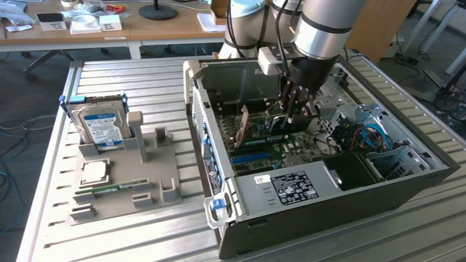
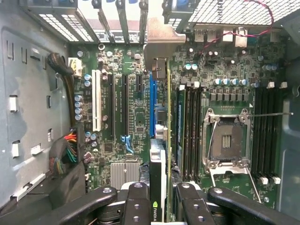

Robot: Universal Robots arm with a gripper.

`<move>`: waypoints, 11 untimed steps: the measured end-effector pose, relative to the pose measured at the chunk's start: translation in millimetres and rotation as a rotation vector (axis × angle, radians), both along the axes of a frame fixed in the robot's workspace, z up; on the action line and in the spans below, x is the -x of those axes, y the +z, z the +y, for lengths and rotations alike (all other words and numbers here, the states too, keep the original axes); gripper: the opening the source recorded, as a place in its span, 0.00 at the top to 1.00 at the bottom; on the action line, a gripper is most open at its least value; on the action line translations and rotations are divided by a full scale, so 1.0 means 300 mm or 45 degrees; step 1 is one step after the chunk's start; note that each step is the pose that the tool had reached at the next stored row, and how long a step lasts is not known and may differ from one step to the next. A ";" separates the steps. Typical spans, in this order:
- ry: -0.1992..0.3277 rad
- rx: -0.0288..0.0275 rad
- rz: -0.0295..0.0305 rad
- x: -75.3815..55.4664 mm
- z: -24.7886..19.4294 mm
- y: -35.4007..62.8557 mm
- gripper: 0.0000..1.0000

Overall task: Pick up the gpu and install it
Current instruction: 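Insert the gpu into the slot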

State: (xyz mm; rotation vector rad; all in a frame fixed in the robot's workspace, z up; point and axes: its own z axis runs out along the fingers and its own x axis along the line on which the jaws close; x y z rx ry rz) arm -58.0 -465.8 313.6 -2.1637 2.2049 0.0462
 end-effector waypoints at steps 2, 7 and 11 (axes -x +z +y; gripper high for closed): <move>0.000 -0.0003 0.0000 0.024 0.000 -0.001 0.74; 0.000 -0.0003 0.0000 0.025 0.000 -0.004 0.74; 0.000 -0.0001 0.0000 0.027 0.000 -0.014 0.74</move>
